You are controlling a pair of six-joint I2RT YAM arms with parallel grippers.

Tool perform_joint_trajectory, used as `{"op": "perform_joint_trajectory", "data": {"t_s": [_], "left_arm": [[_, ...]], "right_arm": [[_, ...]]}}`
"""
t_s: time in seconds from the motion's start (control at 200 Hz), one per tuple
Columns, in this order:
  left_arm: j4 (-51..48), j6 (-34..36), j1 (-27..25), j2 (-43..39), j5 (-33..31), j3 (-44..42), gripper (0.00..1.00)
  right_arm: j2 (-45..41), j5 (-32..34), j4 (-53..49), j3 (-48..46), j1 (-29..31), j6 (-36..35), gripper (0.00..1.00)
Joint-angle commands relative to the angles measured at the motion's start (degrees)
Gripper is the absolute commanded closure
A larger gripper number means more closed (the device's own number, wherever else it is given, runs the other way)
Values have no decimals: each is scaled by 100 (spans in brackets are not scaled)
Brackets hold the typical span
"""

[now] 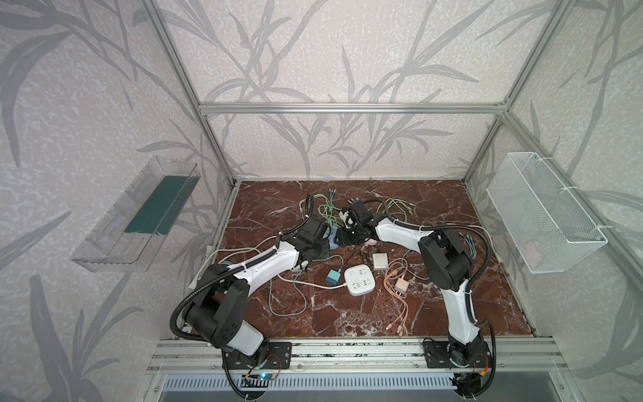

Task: Pull the plug off the socket
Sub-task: 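Pull the light-green charger out of the blue strip with the left gripper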

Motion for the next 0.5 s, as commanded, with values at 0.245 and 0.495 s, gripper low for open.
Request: {"op": "perform_joint_trajectory", "data": {"t_s": [0.245,0.495], "left_arm": [[1271,-269,446,-337,830,-625,80],[1635,-277,690,-71,1563,-666,80]], "right_arm": [[-344,-115,187,-179,24,-176,48],[-366,-134,156,-187,25,-202,48]]}}
